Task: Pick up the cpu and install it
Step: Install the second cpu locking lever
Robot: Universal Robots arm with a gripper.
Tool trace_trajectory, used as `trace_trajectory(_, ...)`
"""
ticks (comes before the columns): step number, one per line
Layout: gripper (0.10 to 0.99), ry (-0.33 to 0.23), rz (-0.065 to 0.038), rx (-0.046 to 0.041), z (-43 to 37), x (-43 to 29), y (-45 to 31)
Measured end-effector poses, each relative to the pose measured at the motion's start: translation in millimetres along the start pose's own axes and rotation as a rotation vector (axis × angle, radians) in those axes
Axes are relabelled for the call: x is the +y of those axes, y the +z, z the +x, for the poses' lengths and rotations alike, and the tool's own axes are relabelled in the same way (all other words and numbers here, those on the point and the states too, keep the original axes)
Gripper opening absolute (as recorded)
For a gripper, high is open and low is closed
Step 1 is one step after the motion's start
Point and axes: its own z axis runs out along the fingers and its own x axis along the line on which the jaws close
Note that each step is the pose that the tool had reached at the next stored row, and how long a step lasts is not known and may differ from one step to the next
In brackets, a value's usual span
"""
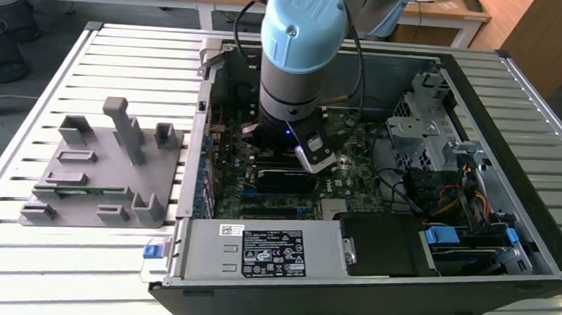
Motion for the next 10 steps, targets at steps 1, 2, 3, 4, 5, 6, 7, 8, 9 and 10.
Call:
trace_trajectory(1, 0.106, 0.000, -0.007, -0.0004, 0.6, 0.0, 0.2)
trace_trajectory(2, 0.106, 0.000, -0.015, -0.0008, 1.4, -0.1, 0.3)
trace_trajectory(3, 0.106, 0.000, -0.021, -0.0014, 1.8, 0.0, 0.5)
trace_trajectory(4, 0.106, 0.000, -0.023, -0.0013, 2.2, 0.0, 0.1)
trace_trajectory(5, 0.106, 0.000, -0.025, -0.0013, 2.5, 0.0, -0.4)
trace_trajectory(6, 0.106, 0.000, -0.025, -0.0013, 2.5, 0.1, -0.7)
trace_trajectory(7, 0.106, 0.000, -0.025, -0.0013, 2.5, 0.2, -1.0)
trace_trajectory(8, 0.106, 0.000, -0.025, -0.0012, 2.6, 0.5, -1.9)
trace_trajectory(9, 0.106, 0.000, -0.025, -0.0013, 2.6, 0.9, -3.5)
trace_trajectory(10, 0.106, 0.000, -0.025, -0.0012, 2.6, 1.7, -6.3)
